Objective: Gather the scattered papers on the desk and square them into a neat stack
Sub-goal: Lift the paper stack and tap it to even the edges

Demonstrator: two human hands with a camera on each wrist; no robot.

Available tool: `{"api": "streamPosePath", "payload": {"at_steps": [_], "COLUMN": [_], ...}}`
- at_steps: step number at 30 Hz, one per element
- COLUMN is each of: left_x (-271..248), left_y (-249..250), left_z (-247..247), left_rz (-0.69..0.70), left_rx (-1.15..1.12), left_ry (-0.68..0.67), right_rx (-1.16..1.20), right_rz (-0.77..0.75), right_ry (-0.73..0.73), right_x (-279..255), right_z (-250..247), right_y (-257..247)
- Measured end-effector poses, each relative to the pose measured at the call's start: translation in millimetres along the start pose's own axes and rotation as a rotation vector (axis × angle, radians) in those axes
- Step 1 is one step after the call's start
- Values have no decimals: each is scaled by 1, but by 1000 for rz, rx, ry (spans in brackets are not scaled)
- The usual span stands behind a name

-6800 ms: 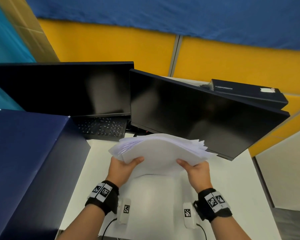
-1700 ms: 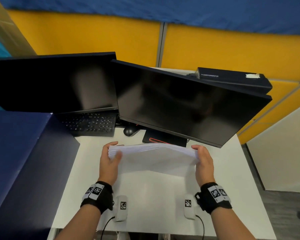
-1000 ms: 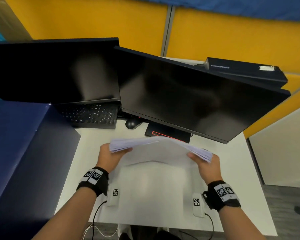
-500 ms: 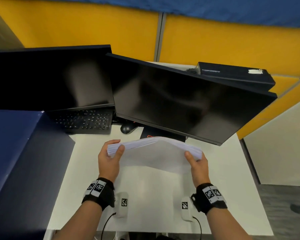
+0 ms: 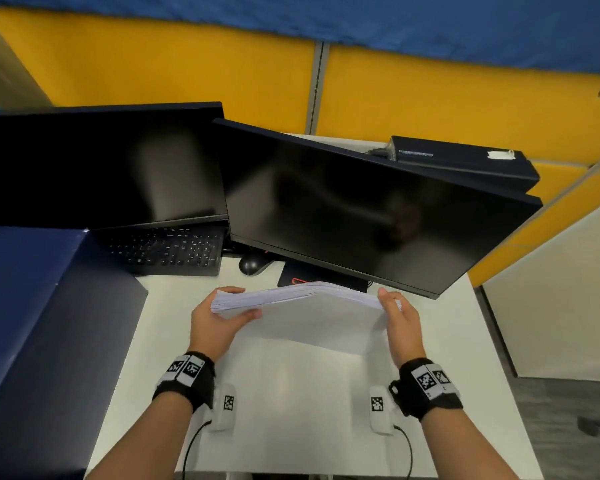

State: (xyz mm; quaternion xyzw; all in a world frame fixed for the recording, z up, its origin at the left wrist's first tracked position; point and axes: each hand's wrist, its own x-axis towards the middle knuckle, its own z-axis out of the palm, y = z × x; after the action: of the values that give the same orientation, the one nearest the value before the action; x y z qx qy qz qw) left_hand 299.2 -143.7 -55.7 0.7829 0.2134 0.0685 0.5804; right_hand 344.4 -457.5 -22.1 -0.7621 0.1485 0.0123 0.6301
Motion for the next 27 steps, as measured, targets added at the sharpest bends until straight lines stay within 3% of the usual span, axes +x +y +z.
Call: {"api": "streamPosePath", "payload": {"at_steps": [3, 7, 10, 12, 14, 15, 17, 18, 19, 21, 23, 27], "left_x": [13, 25, 18, 10, 4, 4, 0, -1, -3, -11, -17, -23], "left_y": [23, 96, 161, 185, 190, 183, 157, 139, 121, 90, 72, 53], "left_z": [-2, -13, -2, 11, 12, 9, -5, -13, -19, -13, 0, 17], "left_rz": [12, 289, 627, 792, 914, 969, 890, 750, 584, 303, 144, 87], "left_rx": [25, 244, 533, 652, 656, 626, 488, 347, 175, -140, -282, -304], "left_ry": [-8, -131, -253, -290, -215, -94, 202, 291, 293, 69, -164, -141], "right_rx": [-259, -768, -679, -577, -392, -297, -112, -40, 24, 90, 98, 76], "right_rz": [-147, -365, -517, -506, -422, -364, -233, -194, -173, -160, -171, -171], "right_ry": [-153, -349, -414, -377, -314, -282, -241, -219, -196, -175, -187, -223], "right_x": [4, -2, -7, -10, -9, -10, -14, -16, -18, -23, -24, -23], "right_z": [-23, -19, 17, 36, 42, 41, 34, 31, 29, 27, 28, 29], "right_y": [-14, -58, -75, -76, -67, -61, -51, -45, -40, -33, -26, -12]}}
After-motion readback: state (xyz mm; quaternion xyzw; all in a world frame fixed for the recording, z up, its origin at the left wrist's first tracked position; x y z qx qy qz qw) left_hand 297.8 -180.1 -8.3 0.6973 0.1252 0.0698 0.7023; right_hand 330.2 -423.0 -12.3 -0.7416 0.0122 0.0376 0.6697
